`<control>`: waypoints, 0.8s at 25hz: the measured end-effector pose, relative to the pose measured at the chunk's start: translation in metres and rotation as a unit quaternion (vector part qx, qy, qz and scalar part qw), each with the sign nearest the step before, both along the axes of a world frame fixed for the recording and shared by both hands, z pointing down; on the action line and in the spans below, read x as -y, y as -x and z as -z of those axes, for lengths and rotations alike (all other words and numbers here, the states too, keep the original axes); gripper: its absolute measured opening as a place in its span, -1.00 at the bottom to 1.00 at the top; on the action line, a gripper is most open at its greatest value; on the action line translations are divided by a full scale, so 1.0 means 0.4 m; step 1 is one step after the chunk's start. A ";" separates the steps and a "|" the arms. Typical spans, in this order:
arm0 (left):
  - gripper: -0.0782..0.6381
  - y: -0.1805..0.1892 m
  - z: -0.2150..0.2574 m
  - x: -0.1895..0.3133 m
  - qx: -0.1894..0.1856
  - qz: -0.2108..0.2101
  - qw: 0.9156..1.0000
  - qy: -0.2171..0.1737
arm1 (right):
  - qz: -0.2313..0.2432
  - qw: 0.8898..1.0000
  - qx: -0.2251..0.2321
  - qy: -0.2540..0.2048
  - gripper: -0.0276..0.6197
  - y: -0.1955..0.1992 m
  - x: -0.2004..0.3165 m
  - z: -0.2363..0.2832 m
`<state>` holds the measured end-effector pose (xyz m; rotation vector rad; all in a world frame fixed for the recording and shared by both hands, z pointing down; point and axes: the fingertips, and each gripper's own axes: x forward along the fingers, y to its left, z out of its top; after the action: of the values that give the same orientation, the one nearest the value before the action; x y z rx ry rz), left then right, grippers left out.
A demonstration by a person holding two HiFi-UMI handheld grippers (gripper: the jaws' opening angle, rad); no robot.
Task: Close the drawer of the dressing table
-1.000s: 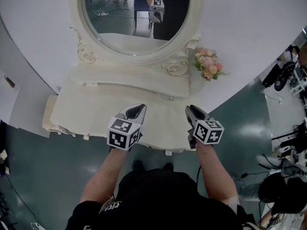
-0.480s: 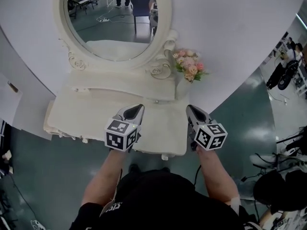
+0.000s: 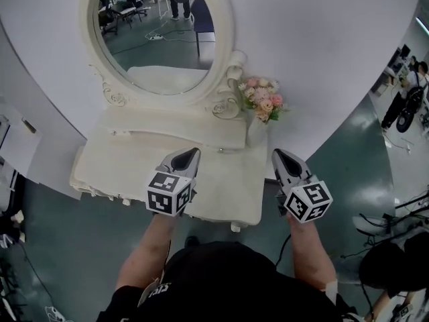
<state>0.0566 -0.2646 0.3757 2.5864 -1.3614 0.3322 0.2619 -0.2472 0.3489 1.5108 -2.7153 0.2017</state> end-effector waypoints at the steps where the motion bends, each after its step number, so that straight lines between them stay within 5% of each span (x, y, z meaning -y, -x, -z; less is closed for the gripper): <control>1: -0.76 0.001 0.013 0.004 0.001 -0.001 1.000 -0.007 | 0.000 1.000 0.011 -0.003 -0.93 -0.003 -0.003 0.014; 20: -0.76 0.059 0.103 0.045 -0.016 0.002 0.999 -0.050 | -0.002 0.999 0.030 -0.035 -0.94 0.057 0.000 0.093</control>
<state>0.0329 -0.2828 0.3347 2.6575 -1.4061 0.2264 0.2391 -0.2473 0.3118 1.5526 -2.7931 0.1565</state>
